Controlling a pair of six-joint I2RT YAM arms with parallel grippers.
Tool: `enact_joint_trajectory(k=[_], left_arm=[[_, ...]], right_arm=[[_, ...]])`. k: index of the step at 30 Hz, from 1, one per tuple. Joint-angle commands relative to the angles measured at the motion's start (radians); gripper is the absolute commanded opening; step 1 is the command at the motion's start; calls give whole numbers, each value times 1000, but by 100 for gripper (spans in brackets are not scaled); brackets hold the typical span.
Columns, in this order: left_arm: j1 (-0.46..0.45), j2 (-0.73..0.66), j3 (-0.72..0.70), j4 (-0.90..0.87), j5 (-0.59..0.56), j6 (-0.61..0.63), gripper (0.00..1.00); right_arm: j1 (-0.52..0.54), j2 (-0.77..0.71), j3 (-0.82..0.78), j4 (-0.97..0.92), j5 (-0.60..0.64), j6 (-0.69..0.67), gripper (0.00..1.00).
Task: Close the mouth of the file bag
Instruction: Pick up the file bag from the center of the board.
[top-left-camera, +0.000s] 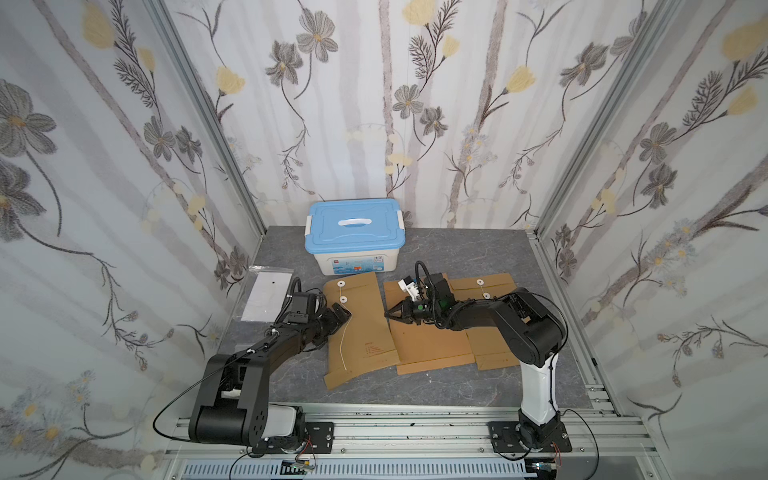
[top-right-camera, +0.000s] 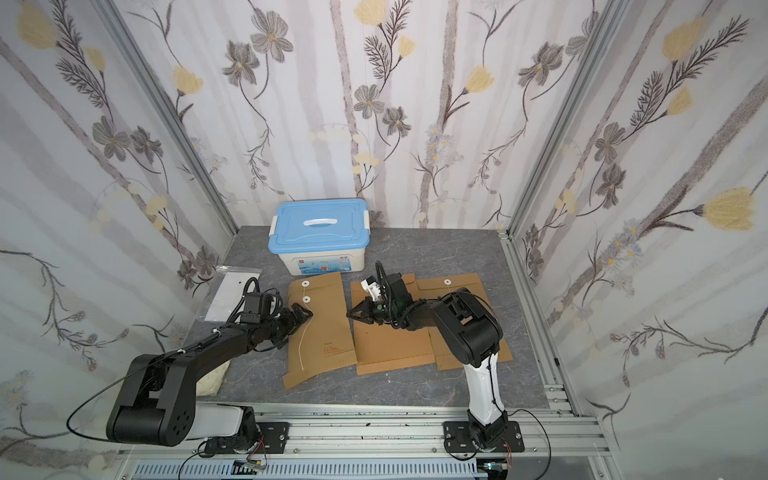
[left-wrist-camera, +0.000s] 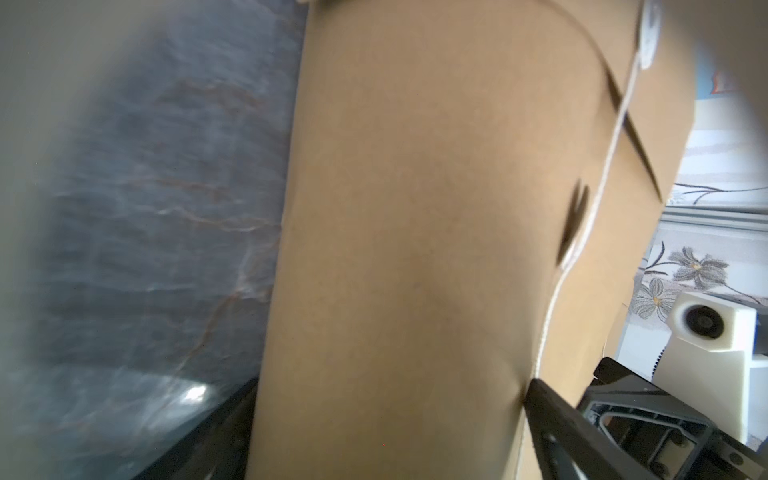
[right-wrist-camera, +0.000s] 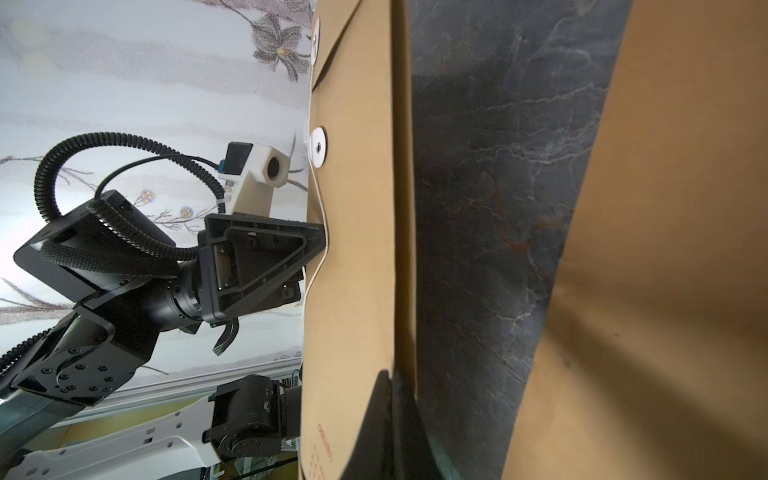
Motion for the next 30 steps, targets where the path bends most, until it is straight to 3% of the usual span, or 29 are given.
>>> enact_joint_trajectory(k=[1,5,8,11,12,17,19,23,24,28,30], left_arm=[[-22,46,3,-54,-12,-40,99],[-33,77,13,-54,-9,-39,99],[-39,86,15,-49,-14,-39,99],[-41,91,20,-57,-18,-38,99],[-41,92,22,-59,-20,-38,99],[-40,86,31,-72,-19,-38,98],[-41,71,29,-74,-23,-30,90],[-45,77,25,-47,-1,-46,89],[-46,83,23,-35,11,-45,84],[-46,69,1,6,40,-50,81],[-47,48,8,-37,30,-35,82]], right_arm=[[-3,37,-33,254,-51,71,7],[-10,74,-57,374,-65,127,19],[-11,68,-95,388,-65,124,38],[-23,43,-117,381,-59,113,45],[-30,40,-120,369,-58,108,53],[-58,33,-151,393,-62,124,61],[-72,25,-169,397,-57,128,62],[-80,40,-185,514,-71,200,65],[-84,39,-192,546,-70,217,65],[-99,11,-207,512,-60,190,64],[-113,-20,-216,390,-23,128,63]])
